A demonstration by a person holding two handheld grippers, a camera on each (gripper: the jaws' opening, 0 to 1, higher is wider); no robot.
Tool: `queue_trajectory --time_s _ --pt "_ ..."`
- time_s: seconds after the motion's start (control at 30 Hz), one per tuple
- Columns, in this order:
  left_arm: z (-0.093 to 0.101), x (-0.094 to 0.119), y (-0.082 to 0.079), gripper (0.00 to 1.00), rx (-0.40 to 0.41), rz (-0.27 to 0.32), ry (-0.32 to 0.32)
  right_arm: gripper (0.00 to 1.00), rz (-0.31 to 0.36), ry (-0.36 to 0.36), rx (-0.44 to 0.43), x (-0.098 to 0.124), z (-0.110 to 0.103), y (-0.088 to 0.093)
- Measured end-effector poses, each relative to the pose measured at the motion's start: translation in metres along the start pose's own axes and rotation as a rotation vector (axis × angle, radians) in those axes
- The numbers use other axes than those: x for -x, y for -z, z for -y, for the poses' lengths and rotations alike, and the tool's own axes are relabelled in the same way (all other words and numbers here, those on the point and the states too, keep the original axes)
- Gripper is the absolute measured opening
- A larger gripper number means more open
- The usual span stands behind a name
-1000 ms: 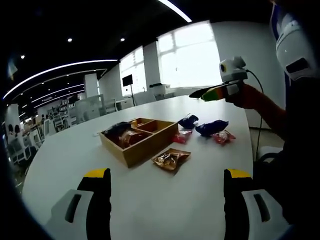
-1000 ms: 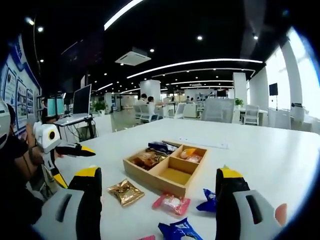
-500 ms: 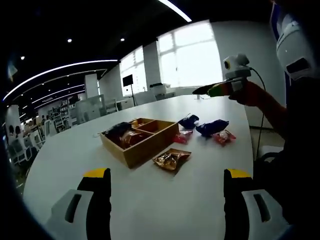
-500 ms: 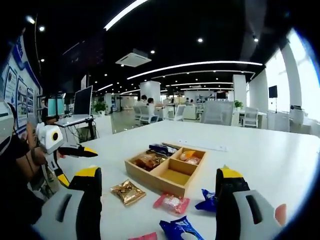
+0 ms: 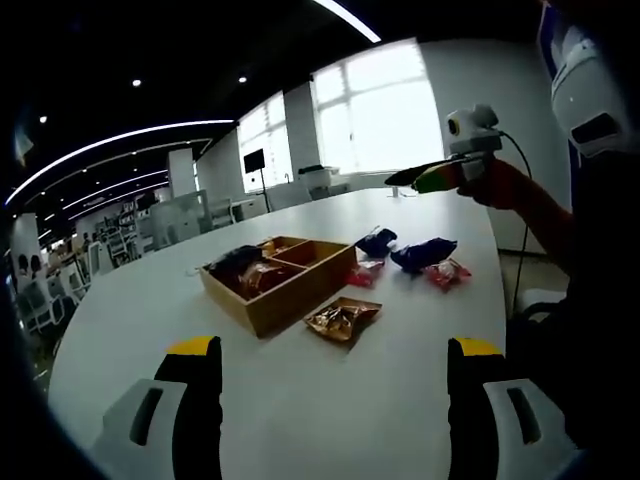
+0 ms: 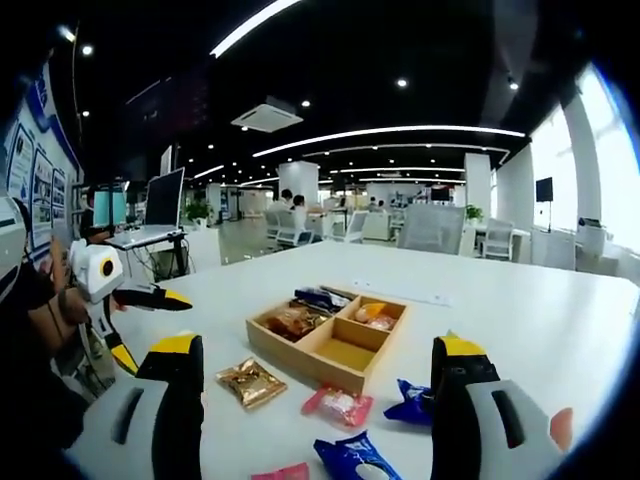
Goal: Pick up the scattered marshmallows, QQ candies, Oreo cookies, and mixed nuts on the table and sort them into separate containers
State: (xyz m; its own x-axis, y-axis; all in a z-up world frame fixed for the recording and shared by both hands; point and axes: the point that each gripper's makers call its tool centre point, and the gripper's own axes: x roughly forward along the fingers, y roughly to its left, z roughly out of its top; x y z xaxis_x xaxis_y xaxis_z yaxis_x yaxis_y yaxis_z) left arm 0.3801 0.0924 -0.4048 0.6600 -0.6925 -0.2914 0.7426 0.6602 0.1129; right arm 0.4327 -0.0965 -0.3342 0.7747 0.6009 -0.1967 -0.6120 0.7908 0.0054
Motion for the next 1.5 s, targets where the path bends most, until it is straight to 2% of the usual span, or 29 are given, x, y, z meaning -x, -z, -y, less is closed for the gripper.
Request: queue_trajectory --time_s 0.47,0.67,1.27,1.4,1.5 --pt "-0.001 0.000 0.002 0.97 0.005 -0.001 -0.001 0.90 -0.006 0.002 0.005 -0.002 0.000 0.003" --pt "0.000 0.000 0.001 0.97 0.006 0.002 0.001 0.90 0.009 -0.042 -0.047 -0.002 -0.006 0.002" --pt "0.001 0.000 0.002 0.97 0.009 0.004 0.005 0.90 -0.009 -0.024 -0.040 0.001 -0.003 0.008" --pt "0.005 -0.002 -0.003 0.97 0.003 0.032 0.019 0.90 -0.014 -0.025 -0.039 0.002 -0.004 0.010" --pt "0.006 -0.004 -0.002 0.97 0.002 0.028 0.020 0.90 -0.014 -0.029 -0.038 0.004 -0.006 0.009"
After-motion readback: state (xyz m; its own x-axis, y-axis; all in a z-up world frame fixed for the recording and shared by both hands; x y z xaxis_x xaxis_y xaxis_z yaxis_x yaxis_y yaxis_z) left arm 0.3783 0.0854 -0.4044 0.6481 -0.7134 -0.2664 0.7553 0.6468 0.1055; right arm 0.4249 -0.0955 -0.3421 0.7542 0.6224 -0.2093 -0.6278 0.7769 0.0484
